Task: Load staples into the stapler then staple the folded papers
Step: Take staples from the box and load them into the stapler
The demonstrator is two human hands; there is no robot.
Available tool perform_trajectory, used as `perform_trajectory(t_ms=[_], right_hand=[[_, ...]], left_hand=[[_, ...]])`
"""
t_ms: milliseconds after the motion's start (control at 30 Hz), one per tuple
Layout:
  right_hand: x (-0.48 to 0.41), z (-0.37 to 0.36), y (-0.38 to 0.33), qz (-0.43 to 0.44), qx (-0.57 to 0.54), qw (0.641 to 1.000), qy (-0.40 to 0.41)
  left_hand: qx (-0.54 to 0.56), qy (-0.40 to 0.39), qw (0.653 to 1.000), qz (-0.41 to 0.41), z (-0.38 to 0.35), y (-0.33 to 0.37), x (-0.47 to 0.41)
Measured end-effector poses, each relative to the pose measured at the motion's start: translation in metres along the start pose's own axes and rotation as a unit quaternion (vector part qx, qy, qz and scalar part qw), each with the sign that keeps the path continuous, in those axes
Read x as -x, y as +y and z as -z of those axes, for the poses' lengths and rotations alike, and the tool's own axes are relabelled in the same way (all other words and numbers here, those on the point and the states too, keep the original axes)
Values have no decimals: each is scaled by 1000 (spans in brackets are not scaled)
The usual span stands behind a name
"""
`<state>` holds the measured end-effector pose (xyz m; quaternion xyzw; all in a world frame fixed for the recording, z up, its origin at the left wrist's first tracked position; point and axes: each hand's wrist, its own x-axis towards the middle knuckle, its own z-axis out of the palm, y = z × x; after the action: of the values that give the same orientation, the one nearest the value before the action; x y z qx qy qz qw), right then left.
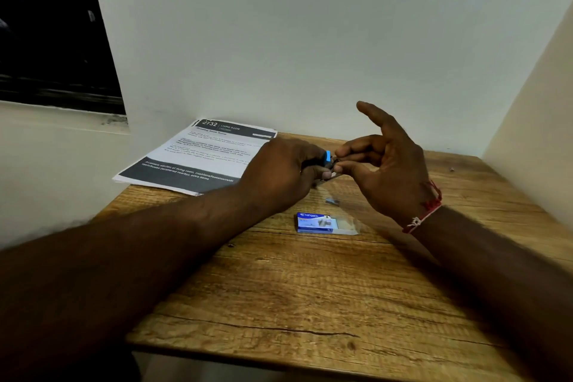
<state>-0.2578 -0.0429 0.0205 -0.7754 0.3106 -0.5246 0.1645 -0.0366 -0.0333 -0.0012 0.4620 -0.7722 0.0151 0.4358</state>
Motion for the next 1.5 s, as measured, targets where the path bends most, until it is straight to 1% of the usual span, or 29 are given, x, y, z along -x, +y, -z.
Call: perform_trajectory(t_ms=[400, 567, 700, 800, 900, 1000, 1100, 1200, 1333, 1400, 1500], right_hand=[[1, -4, 2, 0, 17, 1000, 2], [-4, 0, 10, -4, 32, 999, -21], [-4, 3, 21, -36, 65, 997, -37], [-3, 6, 29, -79, 35, 996, -39], [-5, 10, 33, -127, 11, 991, -48], [-7, 14, 36, -153, 32, 985, -70], [-8, 17, 37, -161, 41, 983, -83], [-10, 23, 38, -143, 49, 984, -94], [-16, 37, 24, -25, 125, 988, -87], [-18, 38, 12, -4, 132, 984, -115], [-16, 30, 8, -10, 162, 963, -213]], left_hand=[[-16, 1, 1000, -7, -3, 6, 2], [7, -10, 1000, 24, -6, 2, 1], [-2, -35, 998, 59, -3, -3, -1], [-14, -76, 993, 93, 1, -9, -1], [-3, -113, 985, 130, 1, -11, -1], [6, -121, 982, 144, 1, -10, -2], [6, -122, 982, 146, 2, -8, -3], [-10, -110, 987, 120, 7, -5, -3], [-9, -69, 995, 75, 25, 1, -7], [6, -108, 992, 61, 38, 4, -10], [17, -238, 970, 51, 56, 13, -10]])
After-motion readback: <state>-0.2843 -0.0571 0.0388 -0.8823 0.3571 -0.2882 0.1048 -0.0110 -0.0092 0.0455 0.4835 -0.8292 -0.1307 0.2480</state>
